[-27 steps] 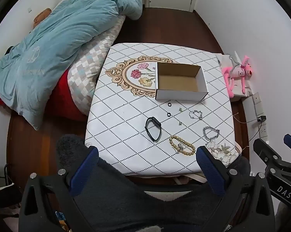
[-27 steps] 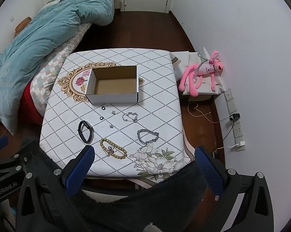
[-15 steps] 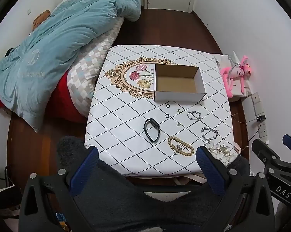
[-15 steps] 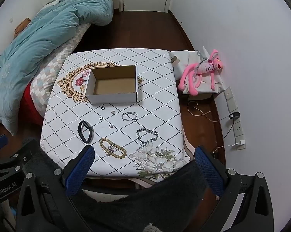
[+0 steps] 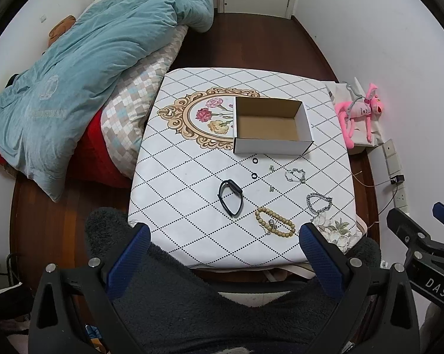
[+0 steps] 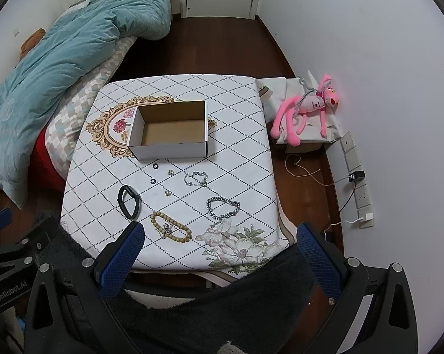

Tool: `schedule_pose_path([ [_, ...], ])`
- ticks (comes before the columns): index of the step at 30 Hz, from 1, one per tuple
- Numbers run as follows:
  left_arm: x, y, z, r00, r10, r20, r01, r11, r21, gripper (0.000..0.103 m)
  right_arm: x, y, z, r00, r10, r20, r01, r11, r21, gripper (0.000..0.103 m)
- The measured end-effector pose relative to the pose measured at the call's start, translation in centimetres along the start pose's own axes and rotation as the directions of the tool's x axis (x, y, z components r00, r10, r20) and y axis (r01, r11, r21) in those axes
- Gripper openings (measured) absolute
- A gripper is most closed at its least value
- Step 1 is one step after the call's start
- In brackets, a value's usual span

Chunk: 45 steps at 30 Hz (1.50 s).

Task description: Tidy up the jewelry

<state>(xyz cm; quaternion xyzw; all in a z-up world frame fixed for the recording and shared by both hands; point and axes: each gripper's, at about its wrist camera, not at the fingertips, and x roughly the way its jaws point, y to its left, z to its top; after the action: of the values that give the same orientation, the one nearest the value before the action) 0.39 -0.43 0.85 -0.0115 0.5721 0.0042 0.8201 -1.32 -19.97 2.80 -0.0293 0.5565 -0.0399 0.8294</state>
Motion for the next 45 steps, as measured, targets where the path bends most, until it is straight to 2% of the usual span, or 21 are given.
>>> schedule_pose_path([
  [45, -0.12, -0.10, 0.13, 1.000, -0.012, 0.004, 0.012, 1.000, 0.000, 0.103, -0.56, -0.11, 0.95, 1.000, -0.020, 0.010, 0.020, 1.000, 0.000, 0.103],
])
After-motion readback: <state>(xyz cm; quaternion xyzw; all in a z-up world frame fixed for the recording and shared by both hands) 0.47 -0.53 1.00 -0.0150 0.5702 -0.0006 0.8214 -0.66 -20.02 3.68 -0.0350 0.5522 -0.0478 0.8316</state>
